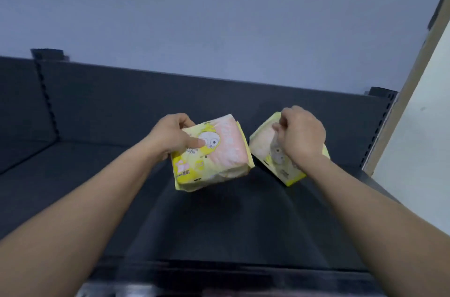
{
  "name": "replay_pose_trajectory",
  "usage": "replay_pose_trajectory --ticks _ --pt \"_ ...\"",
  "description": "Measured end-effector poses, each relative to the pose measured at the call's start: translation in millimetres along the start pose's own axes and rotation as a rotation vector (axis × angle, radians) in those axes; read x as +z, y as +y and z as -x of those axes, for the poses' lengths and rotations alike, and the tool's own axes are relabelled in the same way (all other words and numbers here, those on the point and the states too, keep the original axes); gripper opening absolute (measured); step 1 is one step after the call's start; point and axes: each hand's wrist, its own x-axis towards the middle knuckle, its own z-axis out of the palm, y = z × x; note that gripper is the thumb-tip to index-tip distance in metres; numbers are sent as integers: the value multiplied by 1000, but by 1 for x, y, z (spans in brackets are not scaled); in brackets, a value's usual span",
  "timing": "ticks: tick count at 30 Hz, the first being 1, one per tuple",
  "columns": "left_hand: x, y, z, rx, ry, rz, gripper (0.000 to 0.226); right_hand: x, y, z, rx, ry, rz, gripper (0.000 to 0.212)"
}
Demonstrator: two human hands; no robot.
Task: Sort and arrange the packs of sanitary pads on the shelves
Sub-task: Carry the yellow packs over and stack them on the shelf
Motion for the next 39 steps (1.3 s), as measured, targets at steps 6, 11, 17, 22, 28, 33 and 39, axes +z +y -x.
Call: replay_pose_trajectory --ticks 6,11,17,22,28,33,39 --pt "-42 -17 88 -64 481 492 27 -24 -82 11 334 117 -695 23" --pt "-87 -30 163 -118 721 695 28 -40 -174 43 397 49 -1078 19" --pt "-144 -58 246 -183 925 898 42 -52 -292 103 477 -90 -1450 28" --pt "-199 -90 311 -162 1038 977 42 -64 -384 154 529 -263 -1676 26" --pt "-278 -125 381 -185 1005 1025 28 -87 -505 211 491 -435 -1835 29" --pt "-353 -155 438 -171 1080 1107 28 -103 -607 253 453 -592 -1882 28" --pt "-435 -185 493 -107 1206 1159 38 -118 -720 297 486 -705 -1929 29"
